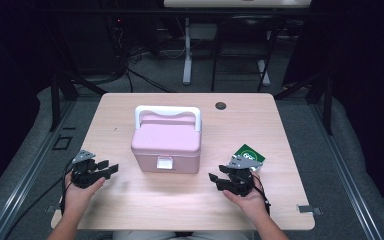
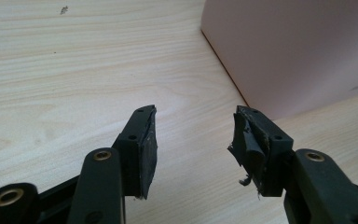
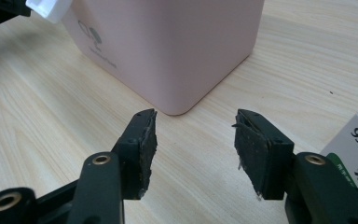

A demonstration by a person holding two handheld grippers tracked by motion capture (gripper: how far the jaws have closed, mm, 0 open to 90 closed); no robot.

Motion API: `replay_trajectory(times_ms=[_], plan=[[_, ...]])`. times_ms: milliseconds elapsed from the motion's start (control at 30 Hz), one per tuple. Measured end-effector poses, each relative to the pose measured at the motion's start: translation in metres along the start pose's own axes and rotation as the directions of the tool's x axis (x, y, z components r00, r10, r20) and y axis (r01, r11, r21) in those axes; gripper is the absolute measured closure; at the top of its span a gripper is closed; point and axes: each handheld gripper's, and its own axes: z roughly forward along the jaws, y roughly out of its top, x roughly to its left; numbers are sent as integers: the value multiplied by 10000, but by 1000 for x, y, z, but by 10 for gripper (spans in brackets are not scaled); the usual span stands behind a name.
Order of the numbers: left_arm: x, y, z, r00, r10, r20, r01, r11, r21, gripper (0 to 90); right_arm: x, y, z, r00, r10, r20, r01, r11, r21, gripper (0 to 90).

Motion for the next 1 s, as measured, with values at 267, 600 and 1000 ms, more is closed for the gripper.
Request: replay_trajectory(times_ms=[267, 600, 1000], plan=[[0, 1, 2, 10000, -52, -13, 52, 10000, -67, 505, 0, 1, 3, 9994, 108, -318, -107, 9999, 40, 533], [-3, 6, -2, 9968, -452, 659, 467, 9987, -211, 564, 2, 4, -1, 9998, -20, -194, 21, 10000, 93, 585], [-10, 29, 0, 9991, -132, 407, 142, 9996, -229, 622, -1, 21, -5, 9998, 211, 8, -211, 9997, -134, 650]])
